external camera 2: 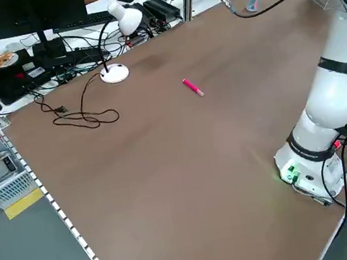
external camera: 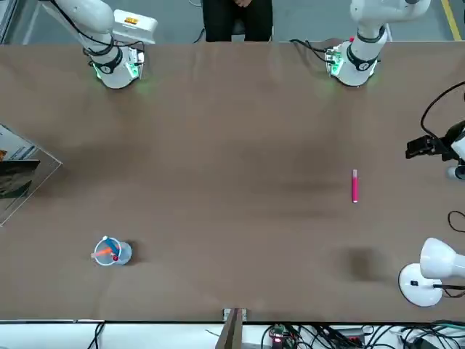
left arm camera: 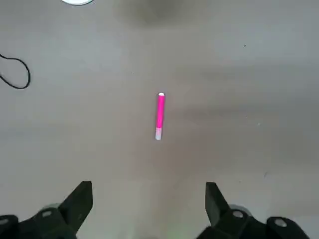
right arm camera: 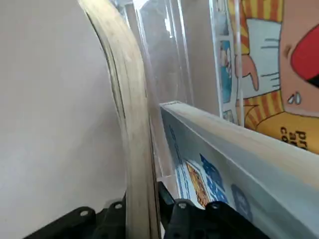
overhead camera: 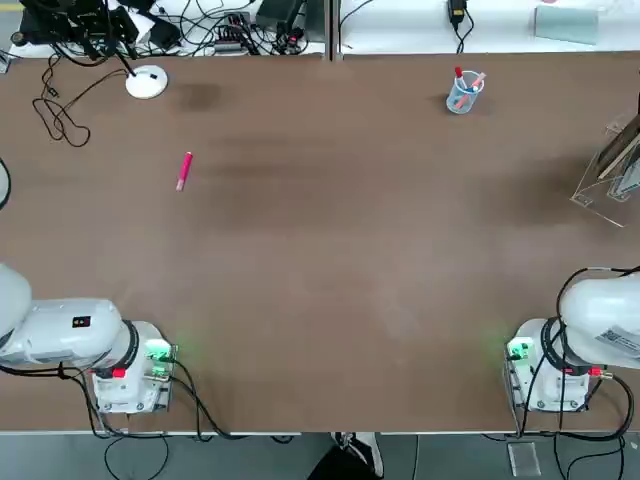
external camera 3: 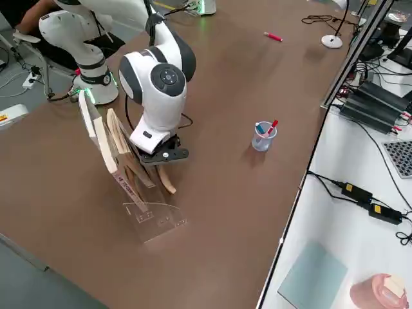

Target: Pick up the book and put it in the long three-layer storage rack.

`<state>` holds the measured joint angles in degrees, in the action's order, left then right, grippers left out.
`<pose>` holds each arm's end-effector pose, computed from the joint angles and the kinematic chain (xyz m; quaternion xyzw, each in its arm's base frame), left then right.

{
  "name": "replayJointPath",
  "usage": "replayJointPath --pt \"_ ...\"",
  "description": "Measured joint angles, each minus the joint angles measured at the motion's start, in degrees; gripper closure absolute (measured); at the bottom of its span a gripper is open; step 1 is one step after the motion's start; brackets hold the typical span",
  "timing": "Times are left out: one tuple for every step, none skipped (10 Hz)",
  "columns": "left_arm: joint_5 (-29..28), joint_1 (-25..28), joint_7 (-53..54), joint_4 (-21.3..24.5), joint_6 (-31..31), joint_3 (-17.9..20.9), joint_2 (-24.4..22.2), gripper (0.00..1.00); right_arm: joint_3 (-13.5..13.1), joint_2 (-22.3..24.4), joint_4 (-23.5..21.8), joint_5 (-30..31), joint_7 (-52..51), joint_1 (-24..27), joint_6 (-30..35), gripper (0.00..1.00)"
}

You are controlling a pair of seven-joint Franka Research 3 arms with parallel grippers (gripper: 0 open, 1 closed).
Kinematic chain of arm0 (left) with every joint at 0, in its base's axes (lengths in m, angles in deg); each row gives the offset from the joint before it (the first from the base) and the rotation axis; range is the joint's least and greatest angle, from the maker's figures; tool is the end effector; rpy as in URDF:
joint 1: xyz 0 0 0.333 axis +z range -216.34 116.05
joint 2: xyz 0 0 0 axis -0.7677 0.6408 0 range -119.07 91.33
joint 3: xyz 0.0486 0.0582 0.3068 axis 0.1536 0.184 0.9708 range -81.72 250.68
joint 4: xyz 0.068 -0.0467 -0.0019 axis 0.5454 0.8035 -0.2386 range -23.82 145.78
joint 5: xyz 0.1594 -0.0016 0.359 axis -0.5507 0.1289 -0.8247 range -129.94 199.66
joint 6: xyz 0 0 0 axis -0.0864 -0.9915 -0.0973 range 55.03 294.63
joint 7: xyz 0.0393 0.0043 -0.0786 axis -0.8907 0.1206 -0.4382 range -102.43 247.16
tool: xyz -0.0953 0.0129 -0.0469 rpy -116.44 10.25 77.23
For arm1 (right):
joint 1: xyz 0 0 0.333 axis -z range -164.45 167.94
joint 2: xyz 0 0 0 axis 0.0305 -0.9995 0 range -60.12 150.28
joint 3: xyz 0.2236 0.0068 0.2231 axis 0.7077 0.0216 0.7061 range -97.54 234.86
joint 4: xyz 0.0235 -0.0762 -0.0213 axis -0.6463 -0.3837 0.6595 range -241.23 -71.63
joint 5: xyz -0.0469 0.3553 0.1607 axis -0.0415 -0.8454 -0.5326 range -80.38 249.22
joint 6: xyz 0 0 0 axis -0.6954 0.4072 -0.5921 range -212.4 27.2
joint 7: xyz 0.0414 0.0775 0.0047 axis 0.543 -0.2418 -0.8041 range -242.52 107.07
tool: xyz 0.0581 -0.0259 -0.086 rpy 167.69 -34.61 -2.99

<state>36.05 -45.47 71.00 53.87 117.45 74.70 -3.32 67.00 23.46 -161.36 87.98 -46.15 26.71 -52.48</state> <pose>0.6000 -0.0470 0.5620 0.9972 -0.0319 -0.0638 0.0224 0.5636 -0.2864 0.3646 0.9110 -0.3946 -0.1159 0.0293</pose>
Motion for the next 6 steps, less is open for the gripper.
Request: replayJointPath --pt "0.0 0.0 0.0 0.0 -0.2 0.0 0.0 0.0 0.0 0.0 0.2 0.1 0.4 -0.1 0.0 0.81" --pt "0.0 0.0 0.0 0.0 -0.2 0.0 0.0 0.0 0.0 0.0 0.4 0.3 0.6 -0.1 0.0 0.81" --pt "0.0 0.0 0.0 0.0 -0.2 0.0 0.0 0.0 0.0 -0.1 0.7 0.5 0.7 -0.1 0.0 0.81" --pt "0.0 0.0 0.0 0.0 -0.2 0.0 0.0 0.0 0.0 -0.3 1.1 0.7 0.9 0.0 -0.1 0.81" --pt "0.0 0.0 0.0 0.0 -0.2 0.0 0.0 0.0 -0.1 -0.5 1.5 0.8 1.0 0.0 -0.1 0.81" --pt "0.0 0.0 0.0 0.0 -0.2 0.0 0.0 0.0 -0.1 -0.9 1.8 0.9 1.0 0.0 -0.1 0.81"
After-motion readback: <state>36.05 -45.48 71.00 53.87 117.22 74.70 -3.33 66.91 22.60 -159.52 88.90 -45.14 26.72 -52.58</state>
